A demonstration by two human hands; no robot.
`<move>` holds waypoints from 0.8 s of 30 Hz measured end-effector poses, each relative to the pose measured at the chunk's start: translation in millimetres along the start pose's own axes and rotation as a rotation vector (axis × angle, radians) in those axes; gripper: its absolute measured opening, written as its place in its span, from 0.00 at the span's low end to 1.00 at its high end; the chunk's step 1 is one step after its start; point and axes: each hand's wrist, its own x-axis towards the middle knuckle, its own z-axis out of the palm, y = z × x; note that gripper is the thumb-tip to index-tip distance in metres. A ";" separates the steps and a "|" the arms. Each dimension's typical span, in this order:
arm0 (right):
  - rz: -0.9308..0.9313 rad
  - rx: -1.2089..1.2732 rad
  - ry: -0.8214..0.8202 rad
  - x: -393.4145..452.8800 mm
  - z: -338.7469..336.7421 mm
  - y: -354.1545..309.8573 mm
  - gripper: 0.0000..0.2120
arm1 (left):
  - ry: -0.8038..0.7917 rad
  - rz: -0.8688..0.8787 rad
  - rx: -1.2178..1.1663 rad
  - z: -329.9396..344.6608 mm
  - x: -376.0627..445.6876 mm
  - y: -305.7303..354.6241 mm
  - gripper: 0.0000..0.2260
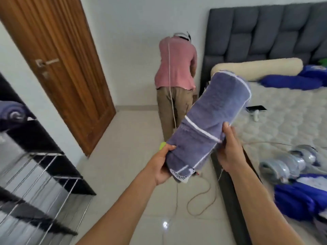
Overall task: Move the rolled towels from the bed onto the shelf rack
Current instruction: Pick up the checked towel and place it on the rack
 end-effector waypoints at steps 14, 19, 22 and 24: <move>0.211 -0.016 -0.430 69.1 302.8 170.8 0.48 | 0.751 0.635 0.683 -205.6 -37.7 139.7 0.24; 0.235 -0.121 -0.736 70.3 411.7 209.8 0.44 | 1.054 0.594 0.772 -267.4 -57.5 171.4 0.53; 0.196 -0.178 -0.953 32.3 469.0 234.5 0.37 | 1.223 0.658 0.668 -299.4 -95.8 171.9 0.53; 0.162 -0.233 -1.100 -0.3 496.6 245.7 0.39 | 1.304 0.696 0.592 -319.3 -123.7 164.0 0.51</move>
